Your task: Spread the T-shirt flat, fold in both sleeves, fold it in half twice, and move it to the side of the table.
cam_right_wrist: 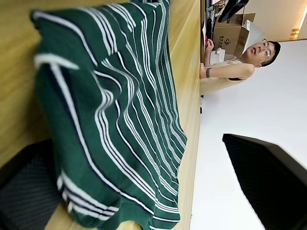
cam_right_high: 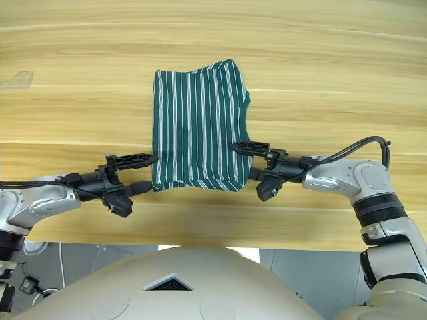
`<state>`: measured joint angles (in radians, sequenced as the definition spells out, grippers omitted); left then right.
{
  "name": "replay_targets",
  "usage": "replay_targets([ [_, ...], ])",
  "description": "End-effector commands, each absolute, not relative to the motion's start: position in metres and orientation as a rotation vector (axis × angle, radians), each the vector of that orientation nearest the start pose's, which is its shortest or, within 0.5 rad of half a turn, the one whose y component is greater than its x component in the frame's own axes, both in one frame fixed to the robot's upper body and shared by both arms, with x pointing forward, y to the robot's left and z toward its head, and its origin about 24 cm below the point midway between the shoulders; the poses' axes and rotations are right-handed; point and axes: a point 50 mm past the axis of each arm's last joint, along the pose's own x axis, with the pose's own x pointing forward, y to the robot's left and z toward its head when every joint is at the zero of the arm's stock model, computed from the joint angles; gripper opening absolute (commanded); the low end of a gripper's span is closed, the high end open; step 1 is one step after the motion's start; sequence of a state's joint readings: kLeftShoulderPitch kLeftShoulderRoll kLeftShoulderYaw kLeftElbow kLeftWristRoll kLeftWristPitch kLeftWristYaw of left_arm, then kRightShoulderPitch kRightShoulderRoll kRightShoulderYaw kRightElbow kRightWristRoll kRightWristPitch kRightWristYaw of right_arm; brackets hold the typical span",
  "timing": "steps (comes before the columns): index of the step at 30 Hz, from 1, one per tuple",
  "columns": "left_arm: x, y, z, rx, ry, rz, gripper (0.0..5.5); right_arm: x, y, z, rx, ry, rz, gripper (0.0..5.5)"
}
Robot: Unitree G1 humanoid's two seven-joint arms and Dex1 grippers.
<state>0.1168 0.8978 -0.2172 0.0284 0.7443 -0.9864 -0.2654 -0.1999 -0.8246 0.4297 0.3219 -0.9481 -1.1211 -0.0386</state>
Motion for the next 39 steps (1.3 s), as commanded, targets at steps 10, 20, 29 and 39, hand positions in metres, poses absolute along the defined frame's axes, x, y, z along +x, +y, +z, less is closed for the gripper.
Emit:
replay_targets([
  [10, 0.158, 0.218, 0.019, 1.493, -0.255, -1.425, 4.52, 0.192, -0.188, 0.017, -1.36, -0.54, 1.398, 5.4],
  [20, 0.154, 0.212, 0.015, 1.47, -0.263, -1.449, 2.58, 0.191, -0.185, 0.016, -1.34, -0.536, 1.404, 5.21],
  [29, 0.156, 0.211, 0.015, 1.474, -0.272, -1.444, 0.52, 0.193, -0.183, 0.017, -1.336, -0.543, 1.4, 3.06],
  [39, 0.155, 0.21, 0.015, 1.469, -0.275, -1.442, 0.0, 0.192, -0.181, 0.015, -1.324, -0.536, 1.398, 1.27],
])
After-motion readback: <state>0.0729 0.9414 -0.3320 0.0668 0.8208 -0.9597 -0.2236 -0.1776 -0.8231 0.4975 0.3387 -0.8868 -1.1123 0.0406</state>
